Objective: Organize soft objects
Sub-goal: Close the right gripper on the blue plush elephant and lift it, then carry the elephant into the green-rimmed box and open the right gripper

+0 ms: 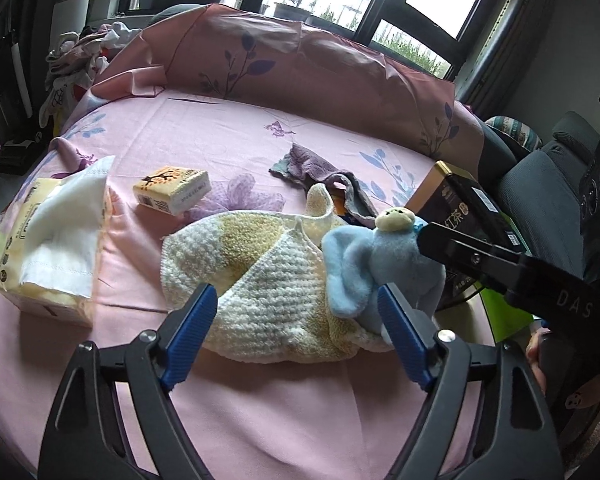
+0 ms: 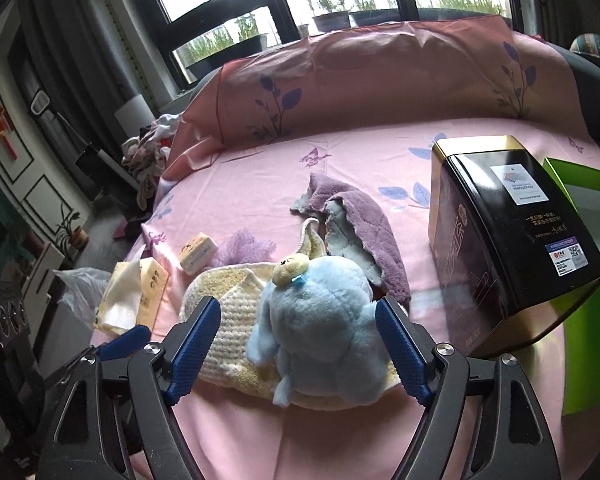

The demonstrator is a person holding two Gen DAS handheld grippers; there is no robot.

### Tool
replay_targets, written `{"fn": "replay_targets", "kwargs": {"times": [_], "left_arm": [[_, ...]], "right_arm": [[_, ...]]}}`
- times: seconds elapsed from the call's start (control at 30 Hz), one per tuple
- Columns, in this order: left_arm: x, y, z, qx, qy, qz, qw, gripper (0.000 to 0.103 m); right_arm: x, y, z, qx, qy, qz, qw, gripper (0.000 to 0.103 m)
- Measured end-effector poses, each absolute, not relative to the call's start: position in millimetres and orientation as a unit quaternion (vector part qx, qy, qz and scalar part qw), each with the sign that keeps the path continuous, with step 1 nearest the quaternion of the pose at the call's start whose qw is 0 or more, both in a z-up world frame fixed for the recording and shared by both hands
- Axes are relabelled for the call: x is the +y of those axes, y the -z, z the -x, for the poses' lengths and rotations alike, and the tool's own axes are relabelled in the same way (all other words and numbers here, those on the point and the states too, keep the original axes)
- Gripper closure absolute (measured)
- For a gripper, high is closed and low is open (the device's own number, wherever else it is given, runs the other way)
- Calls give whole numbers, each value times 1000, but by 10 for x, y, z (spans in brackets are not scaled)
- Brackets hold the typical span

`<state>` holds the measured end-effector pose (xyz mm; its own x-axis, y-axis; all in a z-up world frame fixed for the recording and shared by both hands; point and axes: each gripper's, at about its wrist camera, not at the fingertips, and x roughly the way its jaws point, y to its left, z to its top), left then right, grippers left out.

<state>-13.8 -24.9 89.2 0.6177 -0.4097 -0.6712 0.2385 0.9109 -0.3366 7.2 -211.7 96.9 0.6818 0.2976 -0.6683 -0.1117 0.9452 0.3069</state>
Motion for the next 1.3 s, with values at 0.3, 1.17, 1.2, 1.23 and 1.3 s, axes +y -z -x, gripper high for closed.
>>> {"fn": "replay_targets", "kwargs": {"times": [0.3,1.17,1.2,1.23,1.3], "left_arm": [[-691,-743,43,423,250,99,865,29],[-940,-1164,285,337,317,98,881,58],[-955,-1226,327,328,321,96,883,58],[-974,-1282,360,322,324,93,885,58],[-1039,-1398,416,311,331,87,887,58]], "right_arm": [[-2137,-890,-198,399,-116,-138,899,25],[-2265,-1103,-16,359,-146,-158,908,40],[-2300,-1171,32,349,-149,-162,911,40],[-2337,-1238,77,340,-151,-165,913,40],[-2407,-1346,177,322,-154,-166,919,40]]}}
